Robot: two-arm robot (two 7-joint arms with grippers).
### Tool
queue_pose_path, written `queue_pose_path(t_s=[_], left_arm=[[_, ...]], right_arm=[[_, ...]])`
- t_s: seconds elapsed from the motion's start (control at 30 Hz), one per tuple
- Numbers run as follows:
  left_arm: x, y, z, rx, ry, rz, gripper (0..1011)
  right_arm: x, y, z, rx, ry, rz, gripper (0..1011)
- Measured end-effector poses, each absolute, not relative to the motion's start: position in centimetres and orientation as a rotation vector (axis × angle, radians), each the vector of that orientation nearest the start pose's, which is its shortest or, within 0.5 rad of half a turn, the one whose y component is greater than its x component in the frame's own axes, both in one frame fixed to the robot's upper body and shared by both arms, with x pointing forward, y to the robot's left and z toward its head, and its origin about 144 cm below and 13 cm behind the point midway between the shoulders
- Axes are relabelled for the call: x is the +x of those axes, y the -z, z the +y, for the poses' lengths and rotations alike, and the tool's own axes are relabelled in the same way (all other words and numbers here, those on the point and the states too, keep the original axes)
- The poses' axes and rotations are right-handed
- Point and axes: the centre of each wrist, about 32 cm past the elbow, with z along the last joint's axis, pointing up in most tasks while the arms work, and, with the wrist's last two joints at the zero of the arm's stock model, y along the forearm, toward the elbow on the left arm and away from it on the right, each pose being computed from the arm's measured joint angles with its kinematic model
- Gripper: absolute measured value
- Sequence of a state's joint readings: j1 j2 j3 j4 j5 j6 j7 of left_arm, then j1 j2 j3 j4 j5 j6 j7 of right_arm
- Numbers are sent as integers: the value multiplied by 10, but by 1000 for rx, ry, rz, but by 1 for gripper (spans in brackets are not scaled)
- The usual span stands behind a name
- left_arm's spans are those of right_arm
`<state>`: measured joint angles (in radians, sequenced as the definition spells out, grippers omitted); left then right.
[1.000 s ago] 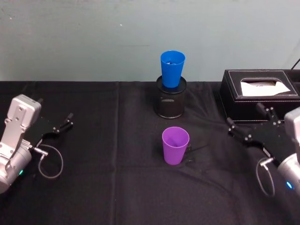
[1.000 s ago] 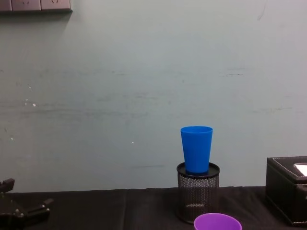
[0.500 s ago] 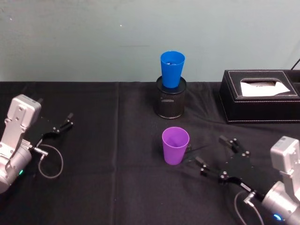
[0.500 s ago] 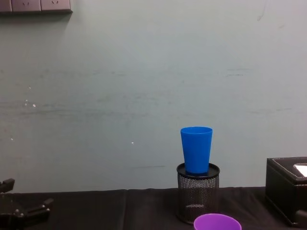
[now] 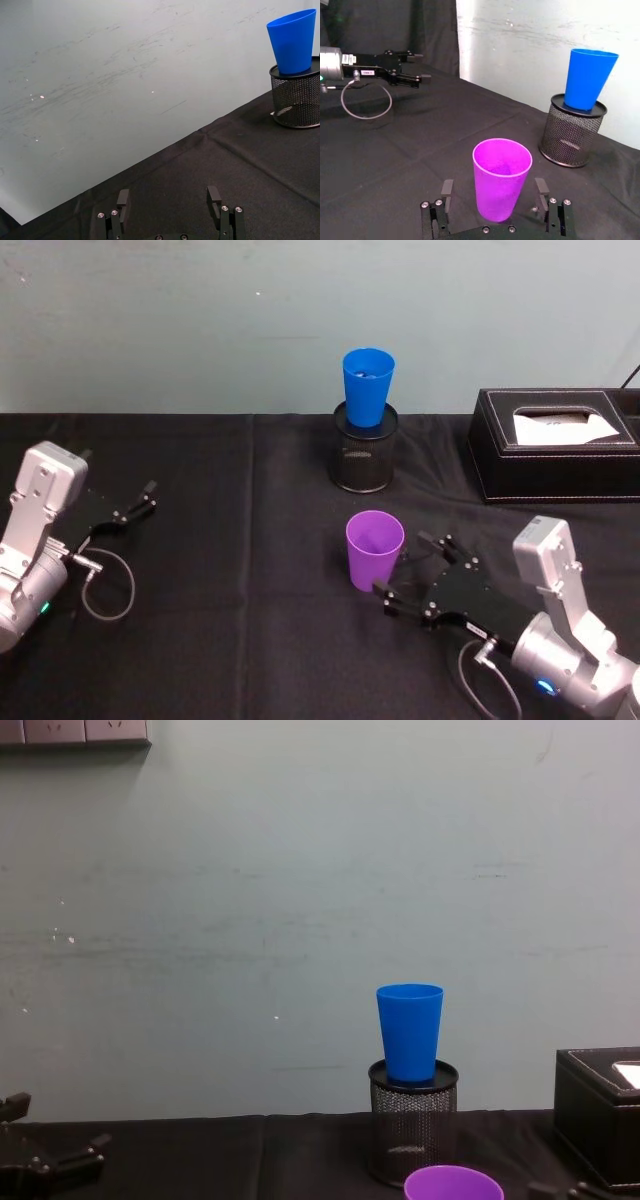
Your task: Pick up one cup with a gripper and tap it against the other cup.
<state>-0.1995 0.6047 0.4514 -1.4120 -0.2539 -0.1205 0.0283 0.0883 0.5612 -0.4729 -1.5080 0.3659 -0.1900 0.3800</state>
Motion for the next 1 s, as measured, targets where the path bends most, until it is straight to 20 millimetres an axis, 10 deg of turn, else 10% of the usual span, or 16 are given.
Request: queue_pose_path(t_s=[1.0], left_arm=[[489,-1140,310,304,-1248,-285,1000]], right_arm=[[497,-1107,-248,-127,758,-89,1003]])
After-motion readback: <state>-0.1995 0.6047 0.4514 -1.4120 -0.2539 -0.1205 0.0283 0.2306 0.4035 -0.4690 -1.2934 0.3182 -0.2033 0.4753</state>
